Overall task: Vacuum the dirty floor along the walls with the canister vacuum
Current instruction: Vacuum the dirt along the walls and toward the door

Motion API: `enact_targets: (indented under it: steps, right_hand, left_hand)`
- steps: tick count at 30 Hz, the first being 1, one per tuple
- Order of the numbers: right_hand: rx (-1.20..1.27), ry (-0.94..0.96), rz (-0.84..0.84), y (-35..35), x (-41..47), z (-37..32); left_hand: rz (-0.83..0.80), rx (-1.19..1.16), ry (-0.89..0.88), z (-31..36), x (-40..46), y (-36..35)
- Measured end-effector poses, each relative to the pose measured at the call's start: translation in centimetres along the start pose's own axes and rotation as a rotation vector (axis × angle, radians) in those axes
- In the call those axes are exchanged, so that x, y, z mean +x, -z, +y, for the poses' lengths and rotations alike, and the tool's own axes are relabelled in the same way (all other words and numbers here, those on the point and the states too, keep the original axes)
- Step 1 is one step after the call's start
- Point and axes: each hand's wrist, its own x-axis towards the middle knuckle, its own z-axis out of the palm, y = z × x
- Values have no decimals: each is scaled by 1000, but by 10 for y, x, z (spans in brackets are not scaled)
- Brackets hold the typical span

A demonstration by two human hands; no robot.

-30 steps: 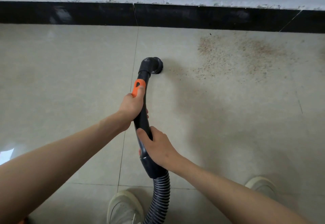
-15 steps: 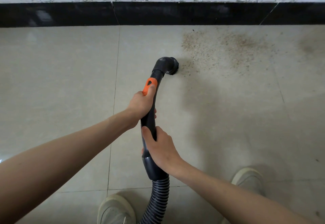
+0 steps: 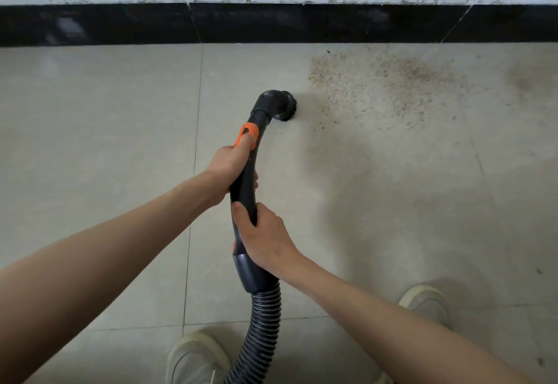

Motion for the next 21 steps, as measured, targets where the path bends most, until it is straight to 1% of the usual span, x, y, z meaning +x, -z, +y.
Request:
enact_targets:
  steps: [5,9,14,21]
  right_hand:
    - [-38,-16,-86,-21,-9,-2]
    - [-16,-32,-105,-23,-23,5]
    - [33,-72,-79,-11,-39,16]
    - [135,-159,-17,8,-59,31]
  left_hand:
    - [67,-14,30,-16,-13,23]
    - [62,33,29,-26,-24,22]
    - [19,76,4,-30,-33,2]
    - [-110,183,-19,-30,-40,-30]
